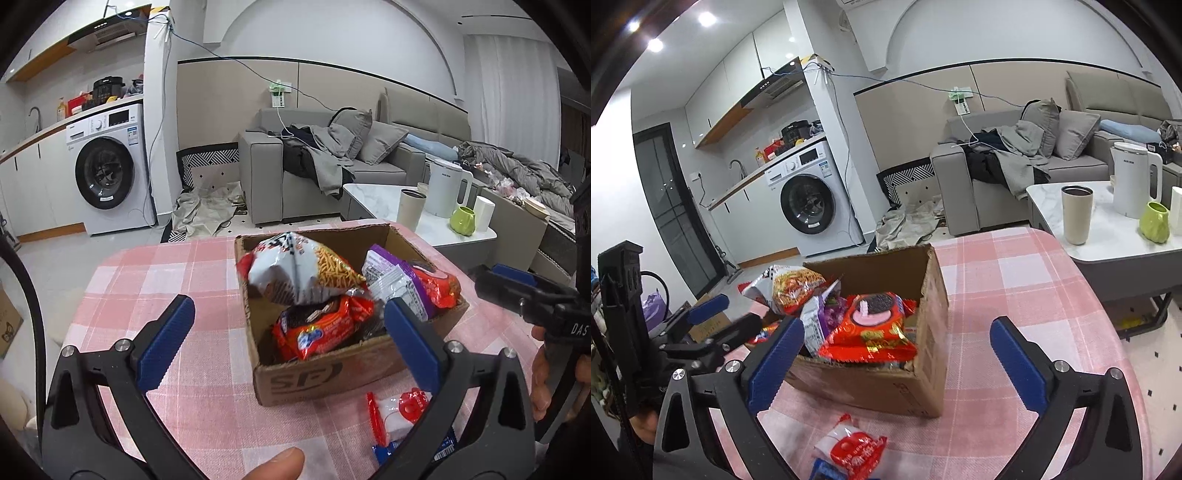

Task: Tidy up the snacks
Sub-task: 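Move both grippers back toward the red-white and blue packs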

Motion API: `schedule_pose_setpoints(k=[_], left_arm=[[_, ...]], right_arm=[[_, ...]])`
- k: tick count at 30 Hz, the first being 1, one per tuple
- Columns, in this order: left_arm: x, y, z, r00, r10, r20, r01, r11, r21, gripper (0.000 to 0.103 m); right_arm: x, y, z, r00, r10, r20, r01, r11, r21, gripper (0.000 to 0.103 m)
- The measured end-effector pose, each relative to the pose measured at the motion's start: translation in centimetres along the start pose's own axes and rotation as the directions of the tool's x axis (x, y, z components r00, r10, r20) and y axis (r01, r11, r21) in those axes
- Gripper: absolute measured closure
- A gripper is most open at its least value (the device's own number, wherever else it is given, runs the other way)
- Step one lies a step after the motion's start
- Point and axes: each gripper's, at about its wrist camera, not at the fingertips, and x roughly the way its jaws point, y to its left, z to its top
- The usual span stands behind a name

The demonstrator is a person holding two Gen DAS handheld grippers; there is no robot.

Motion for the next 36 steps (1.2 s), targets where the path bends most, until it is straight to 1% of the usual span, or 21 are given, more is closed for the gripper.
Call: schedule_pose_setpoints(k=[4, 6, 9, 14, 18, 25, 29, 31, 36], left_arm=[[-1.5, 0.8, -1.8, 1.0, 0.005, -0.022, -0.006, 1.0, -0.009, 0.001], [-2.2, 0.8, -2.6, 1.0, 0.004, -0.026, -0.004, 1.0, -0.001, 0.001], [-3.2, 0.9, -3.8, 1.0, 0.007, -0.014, -0.008, 1.0, -0.005, 0.001], [-4.7, 1.1, -5.9, 0.999, 0.009, -0.04, -0.01, 1.0, -0.019, 0.001], [-6.0, 1.2, -7.4, 0.999, 0.005, -0.044, -0.006, 1.0, -0.025, 0.001], [-7.8, 0.5, -10.2, 0.998, 0.018, -0.066, -0.018, 1.0, 0.003, 0.001], [-8.0, 0.0, -11.3, 0.996, 0.012, -0.093, -0.013, 1.0, -0.007, 0.001], [-7.7, -0.1, -11.2, 0.995, 0.02, -0.101, -0.021, 1.0, -0.01, 0.001], [-6.9, 0.5, -11.8, 0.992, 0.013, -0.129, -0.018, 0.999, -0.038, 0.001]], right_arm=[[-0.4, -0.2, -1.3, 1.0, -0.006, -0.031, 0.006, 1.0, -0.002, 0.0], [-0.6, -0.1, -2.0, 0.999, -0.009, -0.046, 0.008, 1.0, -0.014, 0.0], [-0.8, 0.2, -2.9, 0.998, -0.016, -0.063, 0.014, 0.999, -0.031, 0.0], [-1.3, 0.6, -4.4, 0.995, -0.03, -0.097, 0.024, 0.998, -0.062, 0.0], [-1.9, 0.8, -5.3, 0.993, -0.035, -0.114, 0.027, 0.997, -0.076, 0.0], [-2.6, 0.9, -6.8, 0.985, -0.057, -0.161, 0.045, 0.996, -0.076, 0.0], [-2.4, 1.0, -7.7, 0.978, -0.049, -0.204, 0.035, 0.997, -0.073, 0.0], [-2.4, 1.2, -8.0, 0.975, -0.048, -0.215, 0.033, 0.997, -0.074, 0.0], [-2.0, 1.2, -8.7, 0.968, -0.039, -0.248, 0.021, 0.997, -0.078, 0.0]])
